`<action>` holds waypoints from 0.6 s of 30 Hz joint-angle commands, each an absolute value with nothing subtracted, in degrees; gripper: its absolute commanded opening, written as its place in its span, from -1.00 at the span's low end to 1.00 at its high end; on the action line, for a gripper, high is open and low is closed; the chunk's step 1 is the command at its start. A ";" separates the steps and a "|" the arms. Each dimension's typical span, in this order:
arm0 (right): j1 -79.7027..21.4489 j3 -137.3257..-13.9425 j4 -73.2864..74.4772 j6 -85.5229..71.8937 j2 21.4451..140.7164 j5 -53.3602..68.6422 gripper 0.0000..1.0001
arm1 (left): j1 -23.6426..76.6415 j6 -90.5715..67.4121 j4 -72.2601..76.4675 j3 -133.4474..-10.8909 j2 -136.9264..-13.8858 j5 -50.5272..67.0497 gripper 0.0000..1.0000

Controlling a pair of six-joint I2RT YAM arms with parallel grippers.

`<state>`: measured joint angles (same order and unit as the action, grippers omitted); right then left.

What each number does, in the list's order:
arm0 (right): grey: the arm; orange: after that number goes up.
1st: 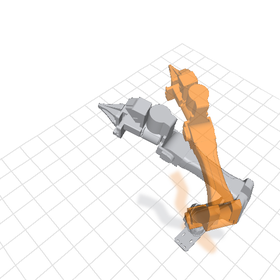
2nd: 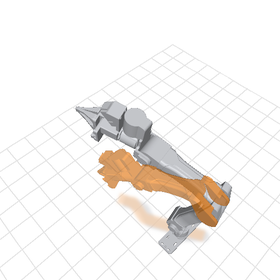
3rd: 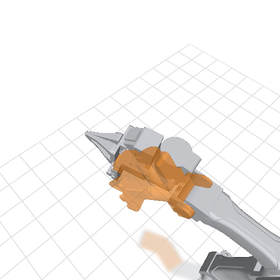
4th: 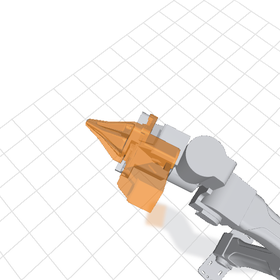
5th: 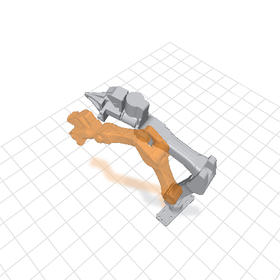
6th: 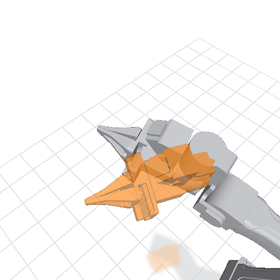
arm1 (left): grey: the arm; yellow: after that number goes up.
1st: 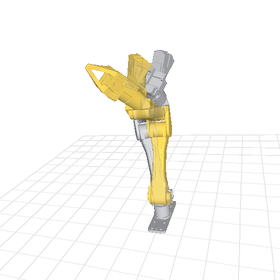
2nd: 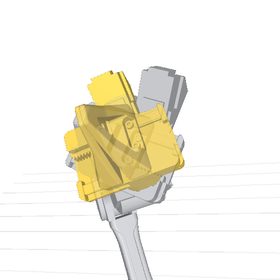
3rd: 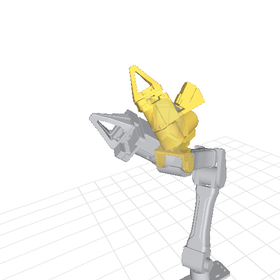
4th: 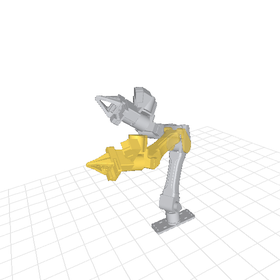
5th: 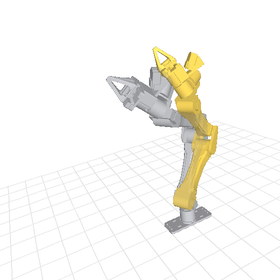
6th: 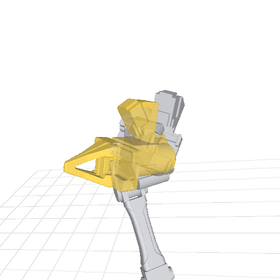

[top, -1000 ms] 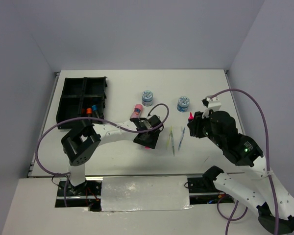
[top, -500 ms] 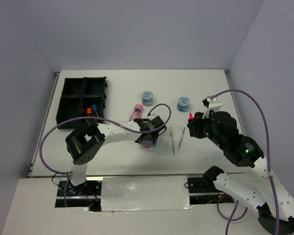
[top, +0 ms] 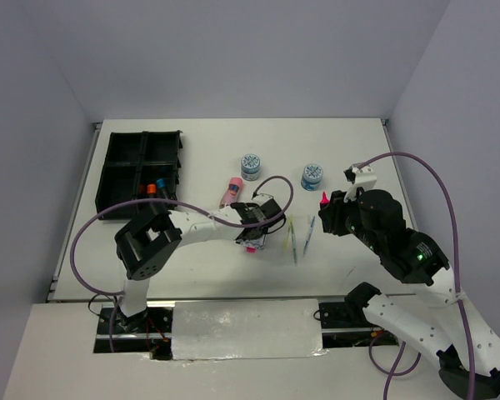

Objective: Sort the stationery into containers
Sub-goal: Pick up the pen cap from the center of the board.

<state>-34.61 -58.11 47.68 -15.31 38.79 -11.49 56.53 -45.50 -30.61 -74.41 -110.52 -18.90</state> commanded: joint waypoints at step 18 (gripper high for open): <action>-34.45 -53.01 37.20 -14.33 33.25 -2.59 -1.00 | 57.22 -43.87 -27.70 -70.14 -90.75 -21.97 -1.00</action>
<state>-34.61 -55.33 44.23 -15.22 36.60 -8.47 58.00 -46.28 -30.41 -69.12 -102.13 -20.29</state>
